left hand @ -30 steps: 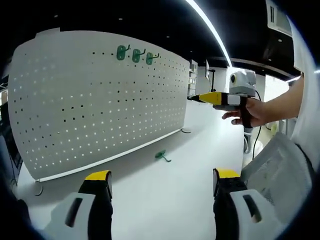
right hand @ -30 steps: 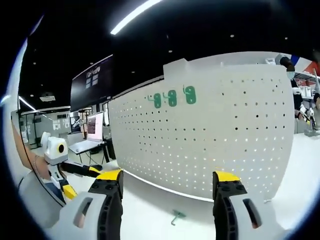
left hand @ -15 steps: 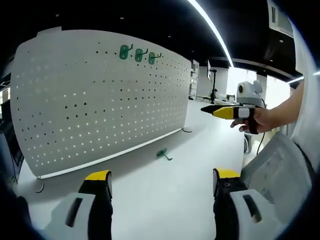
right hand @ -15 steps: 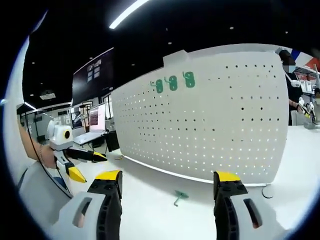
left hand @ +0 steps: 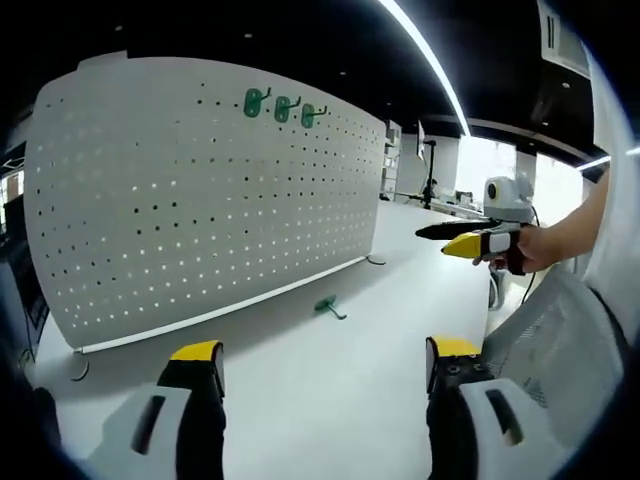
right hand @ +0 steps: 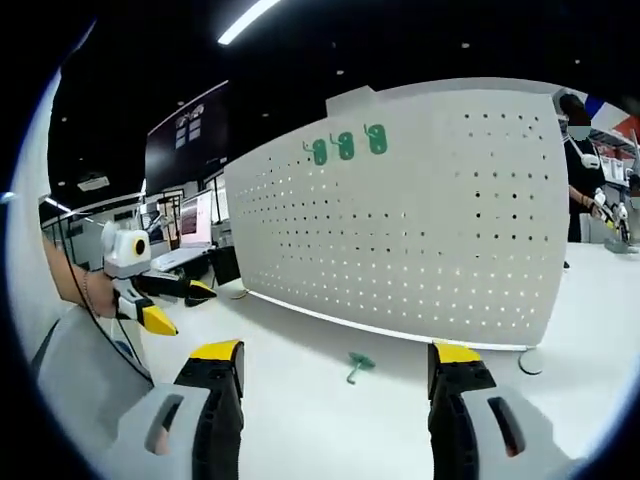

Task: Insert the hook assembly into the mounting plate slot until the hook locks in place.

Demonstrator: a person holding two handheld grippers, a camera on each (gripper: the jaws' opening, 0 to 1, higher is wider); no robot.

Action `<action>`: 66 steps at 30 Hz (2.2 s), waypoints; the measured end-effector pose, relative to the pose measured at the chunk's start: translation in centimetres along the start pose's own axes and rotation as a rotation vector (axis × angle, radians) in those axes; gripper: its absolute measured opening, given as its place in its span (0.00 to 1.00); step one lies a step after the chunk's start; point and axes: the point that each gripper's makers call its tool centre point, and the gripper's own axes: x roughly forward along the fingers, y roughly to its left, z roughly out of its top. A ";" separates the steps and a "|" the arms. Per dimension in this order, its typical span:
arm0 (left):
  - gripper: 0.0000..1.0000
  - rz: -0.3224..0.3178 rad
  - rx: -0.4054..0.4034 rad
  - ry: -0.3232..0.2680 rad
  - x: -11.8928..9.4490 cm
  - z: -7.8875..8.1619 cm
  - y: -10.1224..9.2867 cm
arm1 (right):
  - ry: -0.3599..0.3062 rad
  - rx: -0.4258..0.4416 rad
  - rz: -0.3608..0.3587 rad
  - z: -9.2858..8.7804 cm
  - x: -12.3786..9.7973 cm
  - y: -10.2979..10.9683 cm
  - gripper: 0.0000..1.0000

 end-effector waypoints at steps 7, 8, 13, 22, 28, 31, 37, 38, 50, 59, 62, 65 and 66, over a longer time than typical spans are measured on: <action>0.84 0.008 -0.015 0.003 -0.2 -0.3 0.3 | 0.032 0.015 -0.004 -1.0 -0.2 0.0 0.73; 0.84 0.007 -0.015 0.004 -0.2 -0.3 0.3 | 0.033 0.017 -0.003 -1.1 -0.2 0.0 0.73; 0.84 0.004 -0.010 0.006 -0.1 -0.2 0.3 | 0.043 0.022 -0.003 -1.3 -0.1 0.1 0.73; 0.84 -0.018 0.026 0.009 0.7 0.8 0.2 | 0.052 0.025 -0.004 -1.4 -0.1 0.0 0.73; 0.83 -0.051 0.079 0.021 1.6 1.9 0.4 | 0.074 -0.006 0.009 -1.8 0.0 0.6 0.72; 0.83 -0.068 0.091 0.019 2.1 2.6 0.5 | 0.095 -0.041 0.026 -2.1 0.2 1.2 0.72; 0.83 -0.115 0.135 0.037 3.2 3.3 0.2 | 0.117 -0.066 0.040 -2.5 0.3 1.4 0.72; 0.83 -0.123 0.149 0.046 3.4 3.2 0.1 | 0.119 -0.071 0.041 -2.6 0.3 1.4 0.72; 0.82 -0.216 0.258 0.126 5.0 3.3 -0.6 | 0.139 -0.086 0.050 -3.0 0.4 1.7 0.72; 0.83 -0.267 0.284 0.198 6.1 2.4 -0.6 | 0.145 -0.059 0.044 -3.3 0.5 1.4 0.72; 0.83 -0.283 0.312 0.226 6.4 2.0 -0.7 | 0.145 -0.059 0.045 -3.2 0.4 1.4 0.72; 0.83 -0.299 0.333 0.252 6.8 1.7 -0.7 | 0.149 -0.060 0.045 -3.4 0.4 1.4 0.72; 0.83 -0.303 0.339 0.264 7.0 1.6 -0.6 | 0.150 -0.059 0.045 -3.4 0.4 1.4 0.72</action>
